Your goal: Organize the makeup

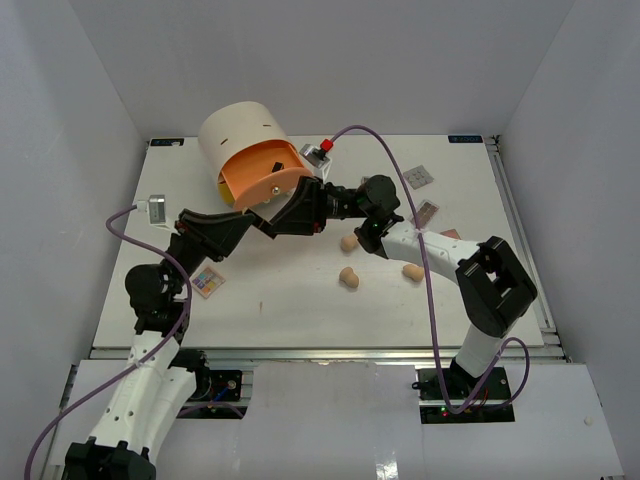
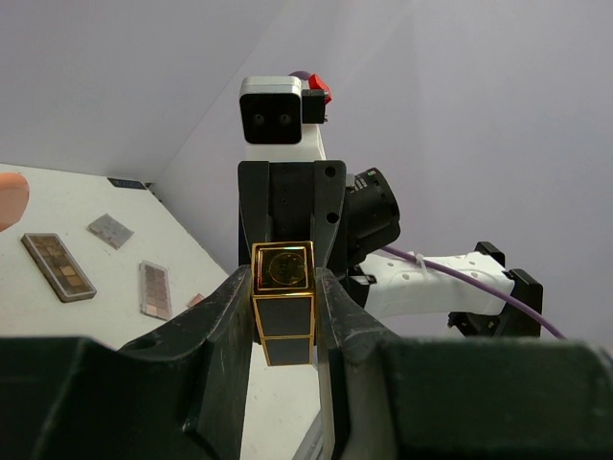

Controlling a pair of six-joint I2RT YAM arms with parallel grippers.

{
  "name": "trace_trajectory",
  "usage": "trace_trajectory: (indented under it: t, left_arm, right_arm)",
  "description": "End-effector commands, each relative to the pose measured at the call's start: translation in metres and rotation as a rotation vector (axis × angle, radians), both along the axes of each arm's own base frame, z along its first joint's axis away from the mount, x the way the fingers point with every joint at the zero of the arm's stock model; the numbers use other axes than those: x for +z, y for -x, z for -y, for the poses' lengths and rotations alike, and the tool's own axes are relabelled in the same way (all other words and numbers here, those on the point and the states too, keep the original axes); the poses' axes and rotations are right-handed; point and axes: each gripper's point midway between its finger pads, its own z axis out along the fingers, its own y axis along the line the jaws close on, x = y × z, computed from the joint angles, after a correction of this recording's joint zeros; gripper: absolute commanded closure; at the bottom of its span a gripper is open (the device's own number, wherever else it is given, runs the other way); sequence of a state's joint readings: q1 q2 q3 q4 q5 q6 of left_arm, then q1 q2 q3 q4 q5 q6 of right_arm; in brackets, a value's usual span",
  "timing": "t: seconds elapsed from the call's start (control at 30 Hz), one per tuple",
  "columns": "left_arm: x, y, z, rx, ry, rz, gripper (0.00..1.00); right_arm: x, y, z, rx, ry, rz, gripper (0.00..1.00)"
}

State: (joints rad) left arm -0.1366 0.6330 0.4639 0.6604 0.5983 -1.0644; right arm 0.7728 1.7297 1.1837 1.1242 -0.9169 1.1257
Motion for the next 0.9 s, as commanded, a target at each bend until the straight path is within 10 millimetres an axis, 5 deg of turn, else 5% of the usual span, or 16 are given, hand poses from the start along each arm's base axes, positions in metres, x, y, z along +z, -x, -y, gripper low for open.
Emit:
trace_trajectory:
  t: [0.0, 0.6, 0.87]
  left_arm:
    - [-0.040, 0.023, 0.031, -0.194, -0.097, -0.059, 1.00]
    - [-0.065, 0.030, 0.082, -0.296, -0.140, -0.114, 1.00]
    - [-0.049, 0.018, 0.081, -0.240, -0.165, -0.113, 1.00]
  right_arm:
    - [0.061, -0.016, 0.004, -0.102, -0.186, 0.050, 0.92]
    - [0.064, -0.017, 0.010, -0.105, -0.195, 0.114, 0.92]
    - [0.051, -0.020, 0.022, -0.139, -0.164, 0.146, 0.64]
